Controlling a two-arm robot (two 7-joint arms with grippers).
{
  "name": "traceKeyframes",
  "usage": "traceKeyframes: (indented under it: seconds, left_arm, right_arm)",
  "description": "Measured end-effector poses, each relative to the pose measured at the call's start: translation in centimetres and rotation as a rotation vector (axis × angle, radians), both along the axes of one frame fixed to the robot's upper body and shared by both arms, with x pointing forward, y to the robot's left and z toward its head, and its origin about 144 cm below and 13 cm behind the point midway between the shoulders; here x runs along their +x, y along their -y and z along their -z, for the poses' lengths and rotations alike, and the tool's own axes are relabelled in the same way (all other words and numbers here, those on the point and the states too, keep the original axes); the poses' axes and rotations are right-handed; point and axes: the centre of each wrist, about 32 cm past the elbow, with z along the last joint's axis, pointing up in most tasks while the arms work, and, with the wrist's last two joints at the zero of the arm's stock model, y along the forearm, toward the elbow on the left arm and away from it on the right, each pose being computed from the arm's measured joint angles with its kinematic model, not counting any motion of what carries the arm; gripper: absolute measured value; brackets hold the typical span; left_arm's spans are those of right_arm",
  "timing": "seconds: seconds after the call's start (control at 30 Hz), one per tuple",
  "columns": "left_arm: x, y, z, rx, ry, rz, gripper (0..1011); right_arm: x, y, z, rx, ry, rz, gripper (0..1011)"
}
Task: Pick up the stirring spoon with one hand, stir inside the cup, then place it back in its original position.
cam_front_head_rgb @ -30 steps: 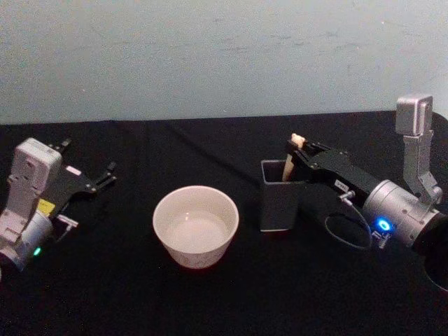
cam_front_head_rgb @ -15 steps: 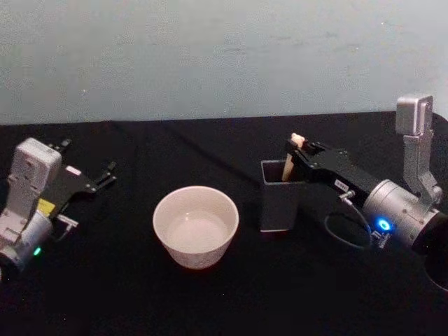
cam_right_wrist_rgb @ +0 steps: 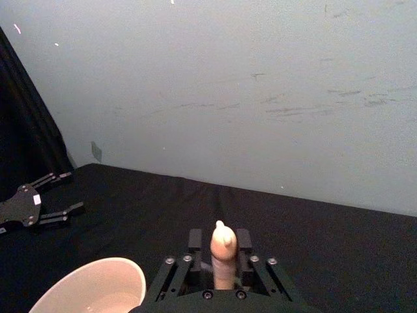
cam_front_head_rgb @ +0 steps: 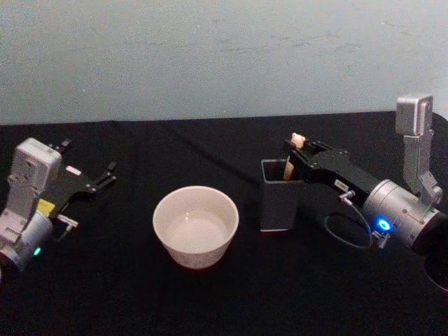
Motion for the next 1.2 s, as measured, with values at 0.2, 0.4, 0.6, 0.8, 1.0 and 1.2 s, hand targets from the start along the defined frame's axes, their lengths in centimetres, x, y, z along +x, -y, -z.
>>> traceKeyframes:
  seconds: [0.2,0.4,0.6,0.8,1.0,1.2]
  left_arm:
    - [0.0,0.0,0.0,0.0,0.0,0.0,1001]
    - [0.0,0.0,0.0,0.0,0.0,0.0,1001]
    - [0.0,0.0,0.0,0.0,0.0,0.0,1001]
    - [0.0,0.0,0.0,0.0,0.0,0.0,1001]
    - [0.0,0.0,0.0,0.0,0.0,0.0,1001]
    - [0.0,0.0,0.0,0.0,0.0,0.0,1001]
  right_arm:
    - [0.0,0.0,0.0,0.0,0.0,0.0,469]
    - [0.0,0.0,0.0,0.001,0.0,0.0,670]
    - [0.0,0.0,0.0,0.001,0.0,0.0,857]
    - [0.0,0.0,0.0,0.001,0.0,0.0,1000]
    - [0.0,0.0,0.0,0.001,0.0,0.0,1002]
    - [-0.11,-0.23,-0.18,-0.013,0.065,0.01,1002]
